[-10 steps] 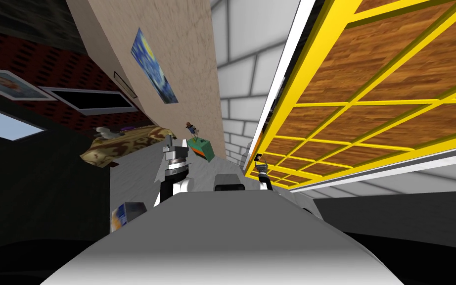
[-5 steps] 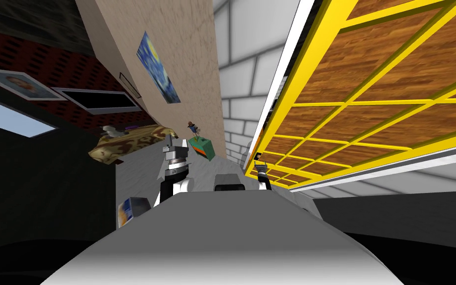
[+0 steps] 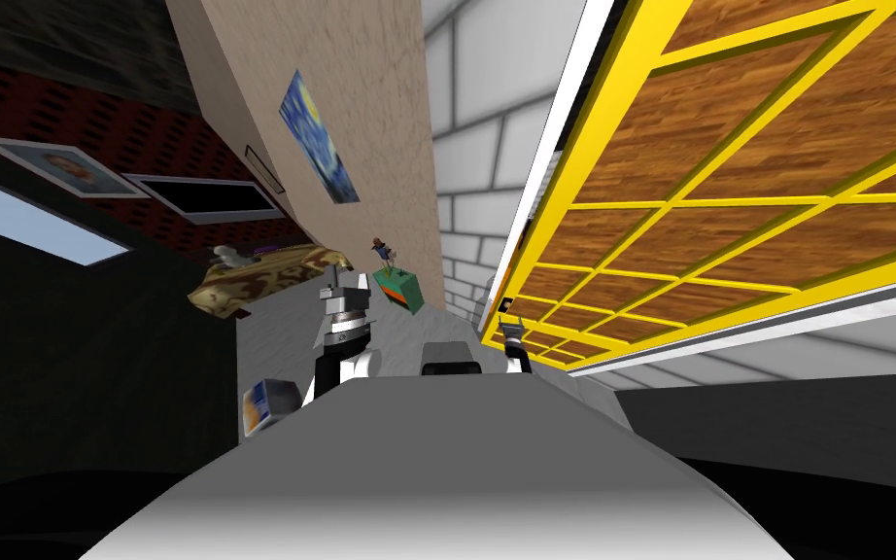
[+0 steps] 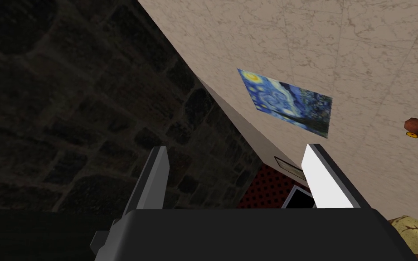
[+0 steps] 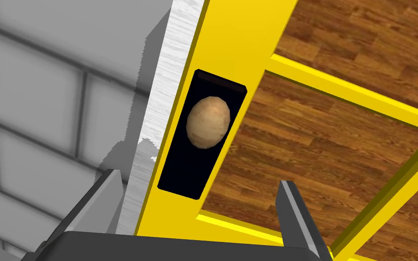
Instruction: Pull the door open
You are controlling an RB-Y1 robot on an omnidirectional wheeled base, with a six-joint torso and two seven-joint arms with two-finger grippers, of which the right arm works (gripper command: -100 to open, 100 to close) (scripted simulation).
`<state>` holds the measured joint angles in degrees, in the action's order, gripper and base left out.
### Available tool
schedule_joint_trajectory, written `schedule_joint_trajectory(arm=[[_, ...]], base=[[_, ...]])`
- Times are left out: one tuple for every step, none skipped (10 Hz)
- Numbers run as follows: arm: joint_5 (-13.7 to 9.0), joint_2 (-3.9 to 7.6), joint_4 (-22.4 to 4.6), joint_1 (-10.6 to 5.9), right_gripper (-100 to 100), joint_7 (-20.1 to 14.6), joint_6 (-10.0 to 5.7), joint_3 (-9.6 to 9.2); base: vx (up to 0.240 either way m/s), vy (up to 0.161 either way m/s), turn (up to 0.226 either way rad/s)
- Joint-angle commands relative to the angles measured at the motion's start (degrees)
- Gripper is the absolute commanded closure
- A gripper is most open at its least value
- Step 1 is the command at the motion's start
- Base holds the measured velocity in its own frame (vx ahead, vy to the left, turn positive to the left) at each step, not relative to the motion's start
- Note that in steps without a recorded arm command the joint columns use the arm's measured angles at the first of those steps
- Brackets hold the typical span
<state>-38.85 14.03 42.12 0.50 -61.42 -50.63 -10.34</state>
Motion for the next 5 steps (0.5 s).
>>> schedule_joint_trajectory(arm=[[-1.34,-0.22,0.78,0.24,-100,-2.86,0.06,-0.6],[-1.34,-0.22,0.78,0.24,-100,-3.44,0.06,-0.6],[-2.12,-0.34,1.16,0.34,-100,-5.35,0.07,-0.95],[-2.87,-0.46,1.52,0.43,-100,-7.03,0.07,-1.3],[-3.48,-0.56,1.81,0.51,-100,-8.57,0.07,-1.57]], base=[[-0.063,-0.009,0.054],[-0.054,-0.011,0.013],[-0.05,-0.01,0.022],[-0.066,-0.017,0.043],[-0.067,-0.014,0.03]])
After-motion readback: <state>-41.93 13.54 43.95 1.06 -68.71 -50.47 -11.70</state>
